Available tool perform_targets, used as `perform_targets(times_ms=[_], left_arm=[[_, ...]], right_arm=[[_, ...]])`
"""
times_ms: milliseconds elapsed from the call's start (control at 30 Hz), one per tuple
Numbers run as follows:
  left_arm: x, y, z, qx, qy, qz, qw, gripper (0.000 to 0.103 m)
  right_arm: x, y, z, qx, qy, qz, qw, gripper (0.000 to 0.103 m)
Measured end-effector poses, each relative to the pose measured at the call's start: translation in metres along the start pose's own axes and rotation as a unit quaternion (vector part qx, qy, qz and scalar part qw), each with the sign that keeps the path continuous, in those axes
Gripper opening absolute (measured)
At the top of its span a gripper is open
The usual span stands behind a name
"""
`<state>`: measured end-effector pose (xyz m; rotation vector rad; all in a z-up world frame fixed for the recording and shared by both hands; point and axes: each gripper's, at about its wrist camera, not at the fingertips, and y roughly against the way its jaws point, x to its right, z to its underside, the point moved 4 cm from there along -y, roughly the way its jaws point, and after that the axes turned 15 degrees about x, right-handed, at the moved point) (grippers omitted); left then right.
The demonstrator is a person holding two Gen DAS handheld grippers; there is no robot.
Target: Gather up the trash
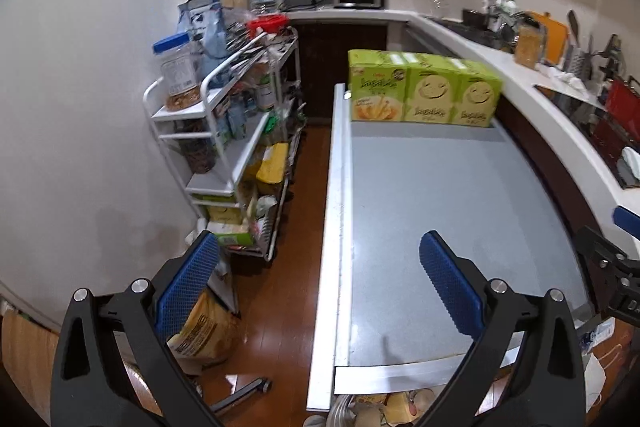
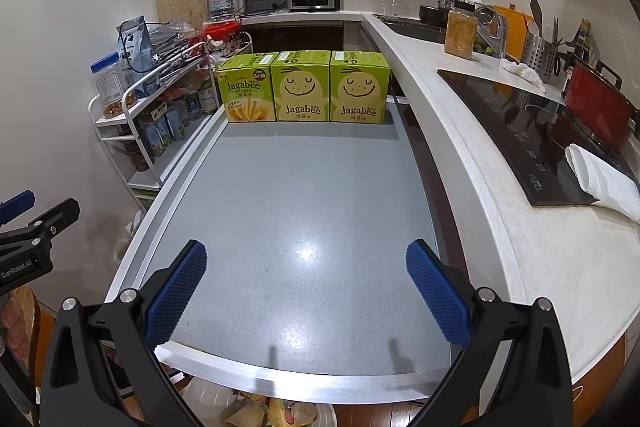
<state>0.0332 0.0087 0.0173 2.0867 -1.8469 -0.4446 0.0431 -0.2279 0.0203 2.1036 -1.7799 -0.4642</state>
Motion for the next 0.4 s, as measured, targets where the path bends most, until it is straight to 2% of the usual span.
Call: perform_targets(times_ms=[100,267,400], left_arm=[[0.004,0.001,-0.001,-0.003,-0.008,0.007,0.9999,0.101],[0.000,0.000,-0.002,-0.017,0.009,0.017,0.9997,0.101],[-0.007,0.004,-0.007,-0.008,0.007,-0.004,0.9999,0.101]], right_arm=[[0.001,0.002,-0.002,0.003,-0.002,0.000,1.000,0.098],[0.010,0.005,-0.012,0.013,-0.007,0.009,1.000,0.098],[0.021,0.006,-0.024,0.023,-0.004,0.023,0.999,0.098]])
